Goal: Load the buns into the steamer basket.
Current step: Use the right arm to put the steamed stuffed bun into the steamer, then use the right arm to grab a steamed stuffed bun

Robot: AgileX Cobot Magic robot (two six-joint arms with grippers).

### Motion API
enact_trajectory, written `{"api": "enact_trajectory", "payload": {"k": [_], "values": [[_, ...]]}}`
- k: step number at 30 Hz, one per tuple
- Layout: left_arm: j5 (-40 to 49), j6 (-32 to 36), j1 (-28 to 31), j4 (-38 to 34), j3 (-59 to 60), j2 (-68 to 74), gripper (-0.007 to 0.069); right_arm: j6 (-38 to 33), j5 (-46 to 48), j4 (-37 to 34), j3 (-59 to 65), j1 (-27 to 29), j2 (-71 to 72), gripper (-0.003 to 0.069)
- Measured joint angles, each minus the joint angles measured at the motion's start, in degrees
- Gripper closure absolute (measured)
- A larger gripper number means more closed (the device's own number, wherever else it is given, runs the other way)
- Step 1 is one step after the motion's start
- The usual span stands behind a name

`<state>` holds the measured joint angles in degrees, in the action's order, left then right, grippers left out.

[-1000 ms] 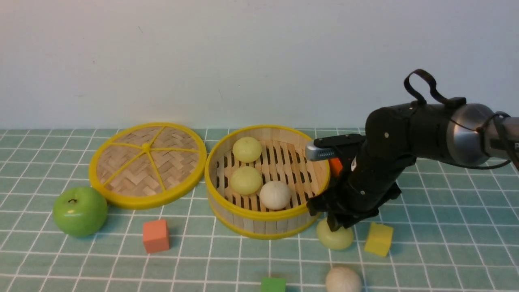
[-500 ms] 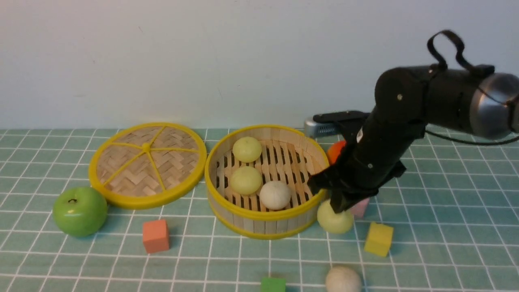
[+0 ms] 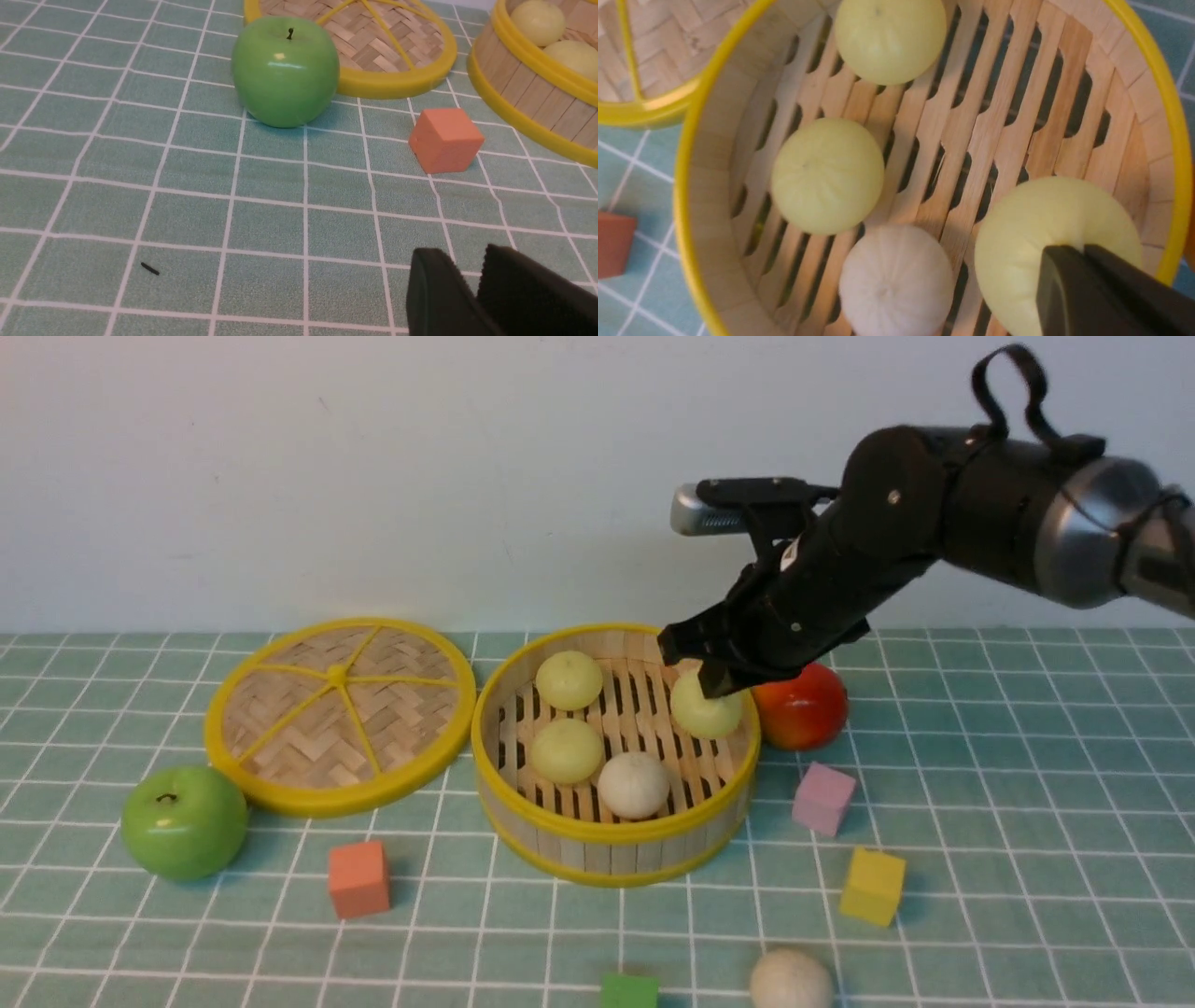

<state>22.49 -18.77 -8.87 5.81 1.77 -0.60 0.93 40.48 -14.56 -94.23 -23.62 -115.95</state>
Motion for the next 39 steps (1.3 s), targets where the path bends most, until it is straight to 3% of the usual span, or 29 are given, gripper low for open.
{"api": "enact_trajectory", "payload": {"k": [7,10,16,17,19,21,26,28,33,39], "values": [[0.0,0.0,0.0,0.0,0.0,0.0,0.0449,1.5,-2.7,0.1,0.0,0.0,-5.5,0.0641],[0.0,0.0,0.0,0.0,0.0,0.0,0.0449,2.7,-3.1,0.1,-0.4,0.0,-5.6,0.0596],[0.0,0.0,0.0,0.0,0.0,0.0,0.0445,3.1,1.6,0.3,-0.4,0.0,-1.8,0.0369],[0.0,0.0,0.0,0.0,0.0,0.0,0.0445,3.1,1.9,0.3,-0.4,0.0,-1.8,0.036],[0.0,0.0,0.0,0.0,0.0,0.0,0.0442,3.7,6.8,1.0,-0.4,0.0,2.9,0.0258],[0.0,0.0,0.0,0.0,0.0,0.0,0.0441,4.4,11.1,1.9,-0.1,-0.1,6.1,0.0222],[0.0,0.0,0.0,0.0,0.0,0.0,0.0439,4.6,17.5,3.0,7.8,-2.1,12.6,0.0211],[0.0,0.0,0.0,0.0,0.0,0.0,0.0439,4.7,17.6,3.0,16.4,-4.9,15.8,0.0241],[0.0,0.0,0.0,0.0,0.0,0.0,0.0439,7.4,11.8,2.9,30.0,-9.3,19.3,0.0322],[0.0,0.0,0.0,0.0,0.0,0.0,0.0438,10.4,4.8,3.6,34.0,-9.6,18.8,0.0374]]}}
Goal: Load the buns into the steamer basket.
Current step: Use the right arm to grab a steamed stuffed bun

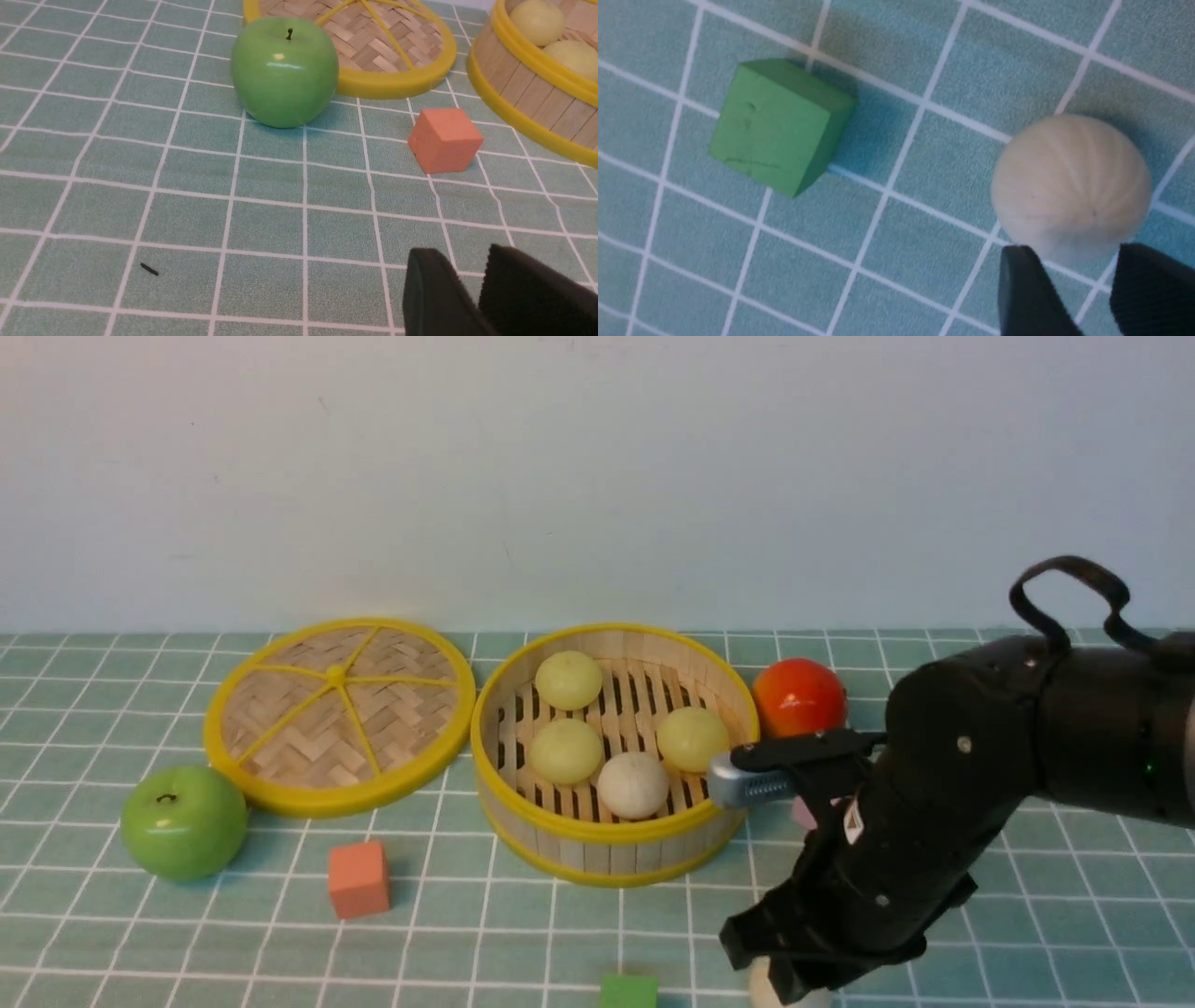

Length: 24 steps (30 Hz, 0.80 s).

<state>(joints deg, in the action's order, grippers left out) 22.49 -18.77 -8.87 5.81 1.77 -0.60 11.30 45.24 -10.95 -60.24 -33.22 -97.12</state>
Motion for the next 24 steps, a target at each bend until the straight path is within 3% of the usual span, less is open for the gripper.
{"api": "enact_trajectory", "payload": {"k": [12,15,19,24], "values": [[0.0,0.0,0.0,0.0,0.0,0.0,0.0419,2.1,-5.0,4.5,0.1,0.0,-4.9,0.04],[0.0,0.0,0.0,0.0,0.0,0.0,0.0414,2.1,-5.0,5.0,0.1,0.0,-5.0,0.0472],[0.0,0.0,0.0,0.0,0.0,0.0,0.041,2.1,-4.8,5.0,-0.1,0.0,-4.9,0.062],[0.0,0.0,0.0,0.0,0.0,0.0,0.0408,1.2,0.9,5.2,-4.0,0.0,-4.0,0.0643]]}}
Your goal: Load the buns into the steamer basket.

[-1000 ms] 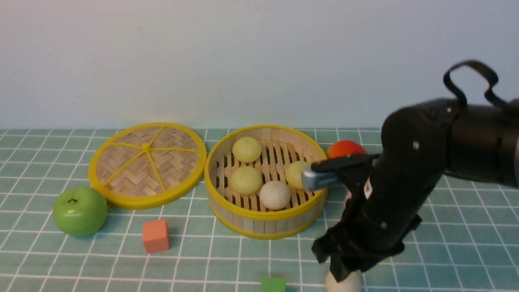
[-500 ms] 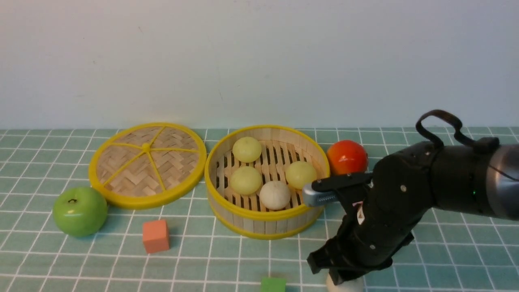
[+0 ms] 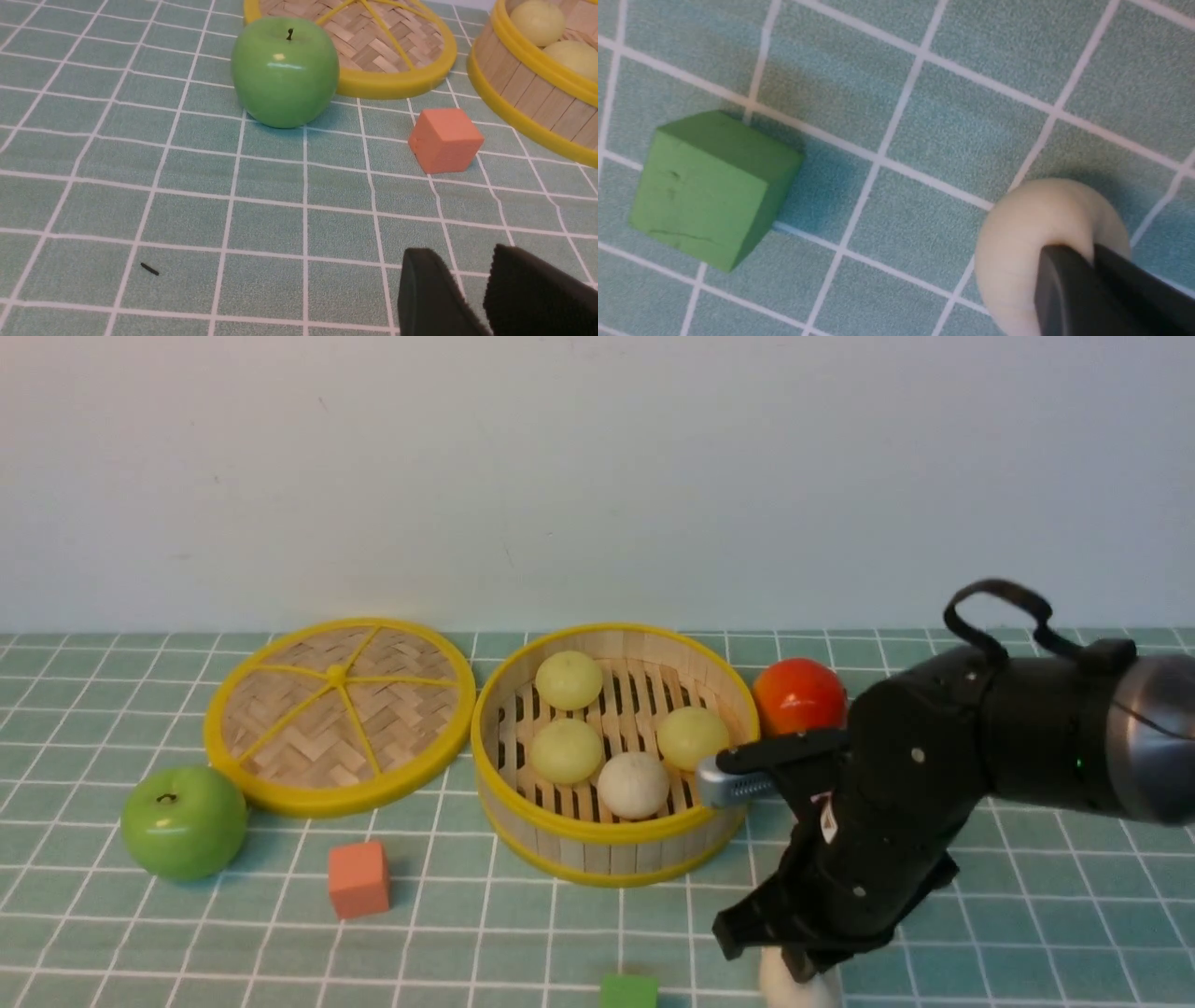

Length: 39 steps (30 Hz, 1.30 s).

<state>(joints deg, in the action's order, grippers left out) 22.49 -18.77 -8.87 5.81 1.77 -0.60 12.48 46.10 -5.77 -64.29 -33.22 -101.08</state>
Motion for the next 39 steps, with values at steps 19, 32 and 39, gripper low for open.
{"api": "enact_trajectory", "payload": {"k": [19,32,39], "values": [[0.0,0.0,0.0,0.1,0.0,0.0,0.0394,-4.9,-0.4,6.3,-49.8,2.0,-25.5,0.0643],[0.0,0.0,0.0,0.1,0.0,0.0,0.0387,3.3,-1.9,12.7,-51.0,4.2,-31.1,0.0496],[0.0,0.0,0.0,0.1,0.0,0.0,0.0387,3.5,2.9,13.2,-51.0,4.2,-26.1,0.0211]]}}
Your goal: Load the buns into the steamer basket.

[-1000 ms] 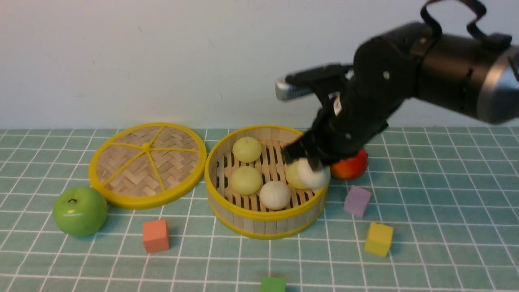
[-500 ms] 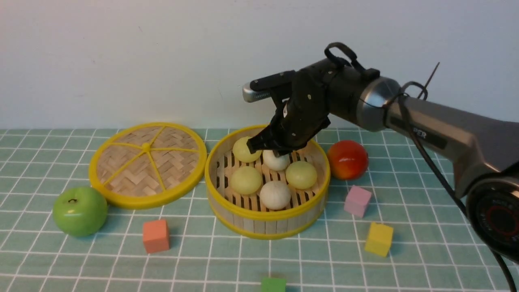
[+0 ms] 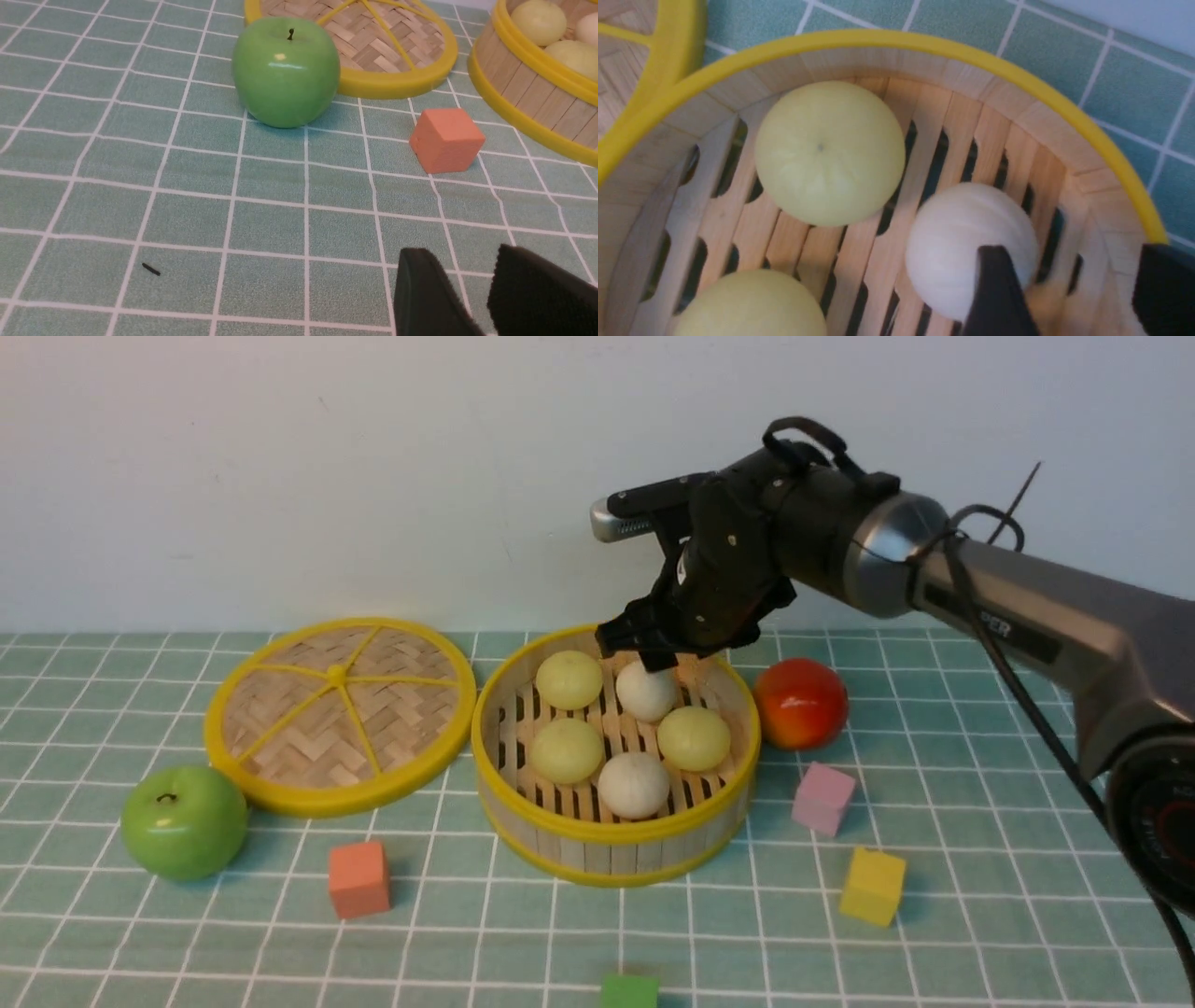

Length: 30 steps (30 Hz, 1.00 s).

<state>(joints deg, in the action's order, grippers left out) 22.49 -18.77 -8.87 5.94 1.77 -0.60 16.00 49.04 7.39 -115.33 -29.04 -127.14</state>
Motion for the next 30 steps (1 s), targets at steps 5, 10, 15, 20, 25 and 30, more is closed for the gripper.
{"api": "enact_trajectory", "payload": {"k": [5,10,15,20,25,30], "values": [[0.0,0.0,0.0,0.0,0.0,0.0,0.0387,0.0,9.1,2.1,0.0,0.0,10.2,0.0181],[0.0,0.0,0.0,0.0,0.0,0.0,0.0387,-0.1,20.8,4.7,0.0,0.0,25.6,0.0368],[0.0,0.0,0.0,0.0,0.0,0.0,0.0386,0.0,22.3,0.1,6.7,-0.2,40.8,0.065],[0.0,0.0,0.0,0.0,0.0,0.0,0.0386,0.0,20.0,-3.8,24.4,-0.2,56.1,0.0673],[0.0,0.0,0.0,0.0,0.0,0.0,0.0386,0.0,12.0,-4.2,46.3,-0.2,72.2,0.0673],[0.0,0.0,0.0,0.0,0.0,0.0,0.0386,0.0,3.9,-4.2,66.0,-0.2,91.7,0.0672]]}}
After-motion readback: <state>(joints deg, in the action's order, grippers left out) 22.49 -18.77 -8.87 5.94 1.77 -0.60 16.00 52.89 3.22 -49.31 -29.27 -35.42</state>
